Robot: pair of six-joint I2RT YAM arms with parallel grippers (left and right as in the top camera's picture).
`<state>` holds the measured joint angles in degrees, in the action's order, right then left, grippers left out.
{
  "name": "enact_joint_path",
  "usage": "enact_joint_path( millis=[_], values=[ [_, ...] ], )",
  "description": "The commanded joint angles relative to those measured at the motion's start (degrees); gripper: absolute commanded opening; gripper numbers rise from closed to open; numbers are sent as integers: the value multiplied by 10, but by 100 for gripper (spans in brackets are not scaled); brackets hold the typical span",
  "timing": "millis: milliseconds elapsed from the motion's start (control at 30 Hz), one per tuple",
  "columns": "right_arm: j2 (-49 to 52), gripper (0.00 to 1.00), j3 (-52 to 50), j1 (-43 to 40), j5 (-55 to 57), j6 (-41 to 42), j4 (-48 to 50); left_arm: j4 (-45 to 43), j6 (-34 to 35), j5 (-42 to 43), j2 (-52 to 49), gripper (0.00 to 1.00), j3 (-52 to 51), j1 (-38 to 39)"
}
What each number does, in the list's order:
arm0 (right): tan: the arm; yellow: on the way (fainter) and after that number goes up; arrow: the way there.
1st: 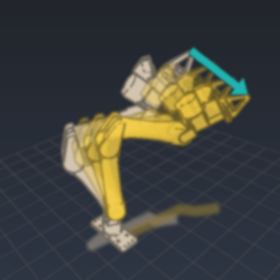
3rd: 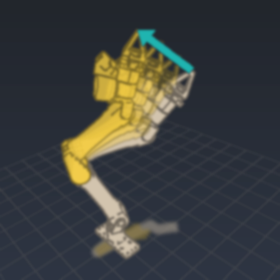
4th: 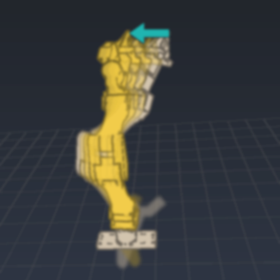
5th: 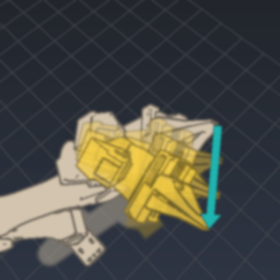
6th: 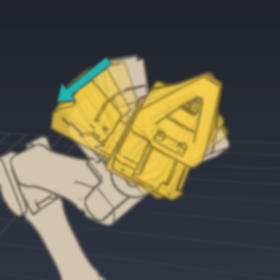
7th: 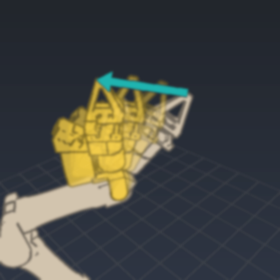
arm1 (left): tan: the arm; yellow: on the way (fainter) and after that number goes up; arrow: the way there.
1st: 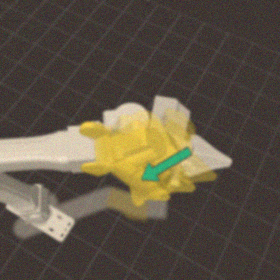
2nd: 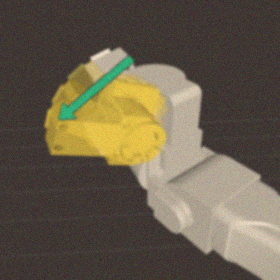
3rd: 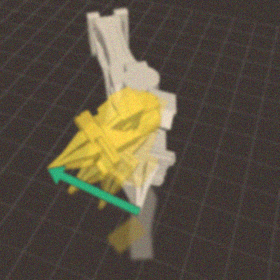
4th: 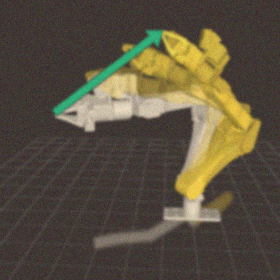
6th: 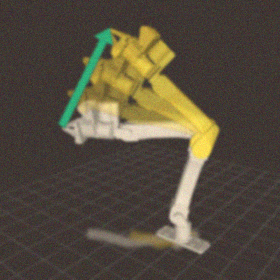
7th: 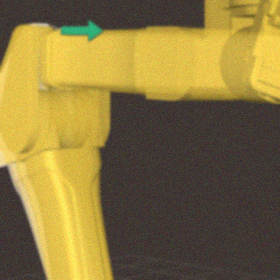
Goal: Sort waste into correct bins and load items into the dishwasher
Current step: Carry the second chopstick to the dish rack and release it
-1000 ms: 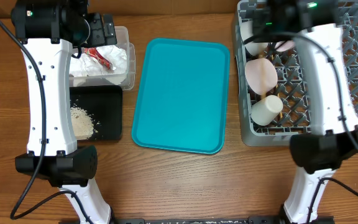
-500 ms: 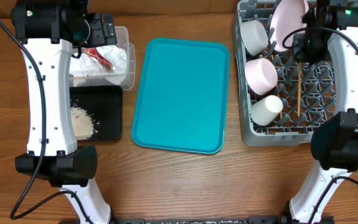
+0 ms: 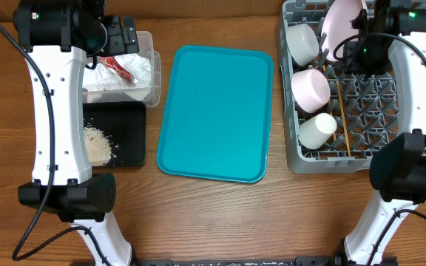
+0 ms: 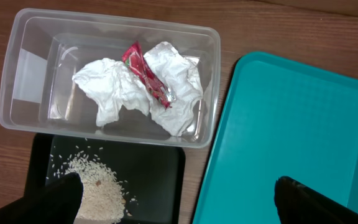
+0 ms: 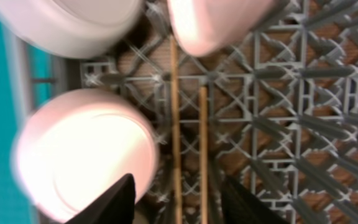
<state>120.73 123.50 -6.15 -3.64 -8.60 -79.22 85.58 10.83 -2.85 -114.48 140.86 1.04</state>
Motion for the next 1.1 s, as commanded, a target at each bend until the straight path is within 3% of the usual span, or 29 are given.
enact_joint_path(
  millis=[0,167,233,267,533,633,1067],
  values=[
    [-11,51,68,9,-71,-4,-12,-1,10,-5,3,100,9,2],
    [-36,71,159,20,-96,0,-76,-1,10,-5,3,100,9,2],
    [-55,86,192,23,-96,11,-101,-1,10,-5,2,100,9,2],
    [-67,100,209,23,-97,13,-114,-1,10,-5,3,100,9,2],
    [-188,100,256,23,-170,18,-160,-1,10,-5,3,100,9,2],
    [-225,100,256,23,-177,89,-167,-1,10,-5,3,100,9,1],
    [-286,100,255,23,-138,108,-178,-1,10,-5,2,100,9,2]
  ],
)
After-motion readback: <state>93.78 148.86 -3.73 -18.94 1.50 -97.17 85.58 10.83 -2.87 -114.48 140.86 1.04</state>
